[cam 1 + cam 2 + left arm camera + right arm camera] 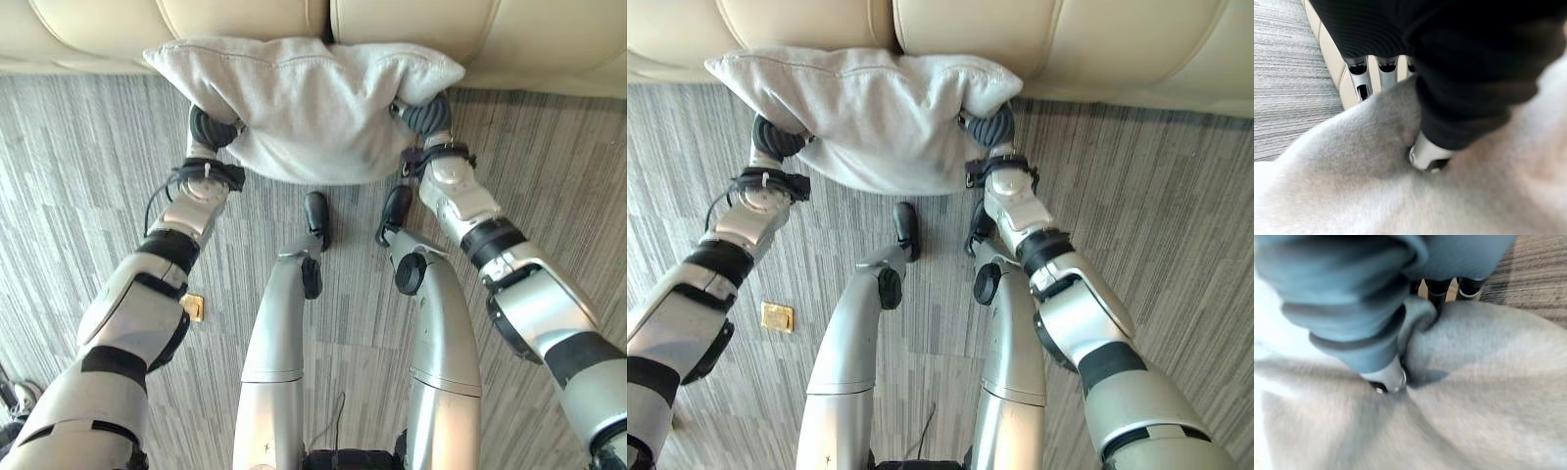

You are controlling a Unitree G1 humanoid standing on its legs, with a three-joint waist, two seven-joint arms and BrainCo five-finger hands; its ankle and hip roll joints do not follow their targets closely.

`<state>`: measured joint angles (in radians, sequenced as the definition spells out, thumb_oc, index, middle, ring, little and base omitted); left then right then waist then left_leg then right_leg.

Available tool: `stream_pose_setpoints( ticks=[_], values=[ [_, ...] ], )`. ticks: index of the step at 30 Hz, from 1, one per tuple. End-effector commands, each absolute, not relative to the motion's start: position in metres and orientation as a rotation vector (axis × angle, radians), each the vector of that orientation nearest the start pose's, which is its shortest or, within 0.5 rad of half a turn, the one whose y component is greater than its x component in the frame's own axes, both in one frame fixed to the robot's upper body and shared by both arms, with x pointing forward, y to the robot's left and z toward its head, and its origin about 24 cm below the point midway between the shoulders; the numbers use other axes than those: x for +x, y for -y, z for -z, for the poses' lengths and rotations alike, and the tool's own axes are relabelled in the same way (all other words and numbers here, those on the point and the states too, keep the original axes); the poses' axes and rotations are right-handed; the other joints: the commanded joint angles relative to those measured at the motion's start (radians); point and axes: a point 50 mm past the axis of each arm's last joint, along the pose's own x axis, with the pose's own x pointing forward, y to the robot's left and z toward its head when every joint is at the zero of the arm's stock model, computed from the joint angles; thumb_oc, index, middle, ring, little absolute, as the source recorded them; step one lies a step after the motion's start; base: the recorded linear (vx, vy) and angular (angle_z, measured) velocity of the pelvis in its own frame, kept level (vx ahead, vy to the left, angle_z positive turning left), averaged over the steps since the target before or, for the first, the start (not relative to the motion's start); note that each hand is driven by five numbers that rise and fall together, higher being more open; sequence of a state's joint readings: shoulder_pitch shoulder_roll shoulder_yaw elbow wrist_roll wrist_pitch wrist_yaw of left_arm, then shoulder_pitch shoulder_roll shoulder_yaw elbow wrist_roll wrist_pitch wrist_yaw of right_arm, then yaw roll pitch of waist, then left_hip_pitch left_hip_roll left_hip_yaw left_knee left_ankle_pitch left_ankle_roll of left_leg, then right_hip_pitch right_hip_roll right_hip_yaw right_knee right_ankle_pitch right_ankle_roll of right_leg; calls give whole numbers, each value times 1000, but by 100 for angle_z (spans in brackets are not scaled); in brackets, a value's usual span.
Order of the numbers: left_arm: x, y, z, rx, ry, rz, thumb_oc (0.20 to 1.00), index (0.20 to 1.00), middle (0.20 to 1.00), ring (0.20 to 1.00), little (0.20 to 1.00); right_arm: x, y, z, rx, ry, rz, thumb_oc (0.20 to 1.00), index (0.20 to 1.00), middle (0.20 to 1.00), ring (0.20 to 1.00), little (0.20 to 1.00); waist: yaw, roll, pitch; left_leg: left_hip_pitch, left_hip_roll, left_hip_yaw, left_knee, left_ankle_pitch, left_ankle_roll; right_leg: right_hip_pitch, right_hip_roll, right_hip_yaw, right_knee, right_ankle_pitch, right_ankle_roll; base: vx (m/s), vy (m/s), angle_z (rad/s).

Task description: Pick up all the scattered cushions and arrange them neatly on the sofa.

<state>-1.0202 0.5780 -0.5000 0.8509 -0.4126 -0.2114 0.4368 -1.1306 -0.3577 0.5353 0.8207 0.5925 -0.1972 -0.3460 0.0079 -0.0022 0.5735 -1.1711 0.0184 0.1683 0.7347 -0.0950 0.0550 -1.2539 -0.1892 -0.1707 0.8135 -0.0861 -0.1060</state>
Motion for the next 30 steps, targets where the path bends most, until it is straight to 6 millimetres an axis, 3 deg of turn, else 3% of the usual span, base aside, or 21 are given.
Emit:
stream_pose_setpoints(
  ticks=[1, 8, 10, 12, 13, 15, 21, 24, 30],
  values=[
    [383, -148, -221, 236, 613, -70, 200, 200, 200, 200, 200, 374, 42, -237, 25, 577, -325, 200, 200, 200, 200, 200, -17, 19, -208, 17, -3, -20, -60, -86, -28, 21, 26, 119, 11, -106, 189, -26, 44, -12],
    [358, -131, -179, 164, 570, 16, 200, 200, 200, 200, 200, 354, 65, -203, -10, 578, -326, 200, 200, 200, 200, 200, -37, -2, -197, 268, 5, -15, -226, -58, -40, 252, 46, 107, -147, -61, 206, -30, -2, -18],
    [343, -132, -156, 132, 527, 37, 200, 200, 200, 200, 200, 340, 74, -175, 21, 530, -337, 200, 200, 200, 200, 200, -53, -12, -209, 412, 5, -15, -306, -50, -44, 390, 54, 97, -243, -33, 216, 52, -54, -24],
    [336, -129, -147, 127, 511, 55, 200, 200, 200, 200, 200, 334, 78, -163, 29, 503, -341, 200, 200, 200, 200, 200, -55, -14, -210, 484, 3, -13, -352, -39, -50, 461, 61, 90, -289, -22, 220, 67, -43, -22],
    [325, -130, -127, 132, 464, 71, 200, 200, 200, 200, 200, 324, 84, -146, 33, 462, -346, 200, 200, 200, 200, 200, -63, -16, -222, 586, 2, -5, -406, -29, -55, 561, 67, 84, -358, -6, 224, 58, -91, -20],
    [312, -132, -110, 122, 419, 88, 200, 200, 200, 200, 200, 313, 90, -135, 19, 443, -360, 200, 200, 200, 200, 200, -70, -20, -239, 676, 0, 6, -463, 10, -57, 662, 75, 71, -443, 35, 221, 85, -78, -19],
    [276, -142, -78, 76, 318, 135, 200, 200, 200, 200, 200, 283, 115, -111, -11, 394, -383, 200, 200, 200, 200, 200, -84, -24, -326, 917, 9, 18, -589, 35, -84, 914, 104, 59, -594, 37, 221, 173, -86, -13],
    [268, -147, -70, 71, 287, 139, 200, 200, 200, 200, 200, 276, 120, -104, -1, 368, -380, 200, 200, 200, 200, 200, -86, -22, -355, 975, 12, 20, -619, 44, -92, 972, 113, 57, -624, 35, 220, 139, -100, 0],
    [257, -157, -57, 84, 222, 126, 200, 200, 200, 200, 200, 266, 133, -97, -25, 341, -356, 200, 200, 200, 200, 200, -80, -28, -390, 1032, 34, 19, -563, 67, -136, 1117, 130, 21, -686, 0, 193, 106, -139, 17]
  ],
)
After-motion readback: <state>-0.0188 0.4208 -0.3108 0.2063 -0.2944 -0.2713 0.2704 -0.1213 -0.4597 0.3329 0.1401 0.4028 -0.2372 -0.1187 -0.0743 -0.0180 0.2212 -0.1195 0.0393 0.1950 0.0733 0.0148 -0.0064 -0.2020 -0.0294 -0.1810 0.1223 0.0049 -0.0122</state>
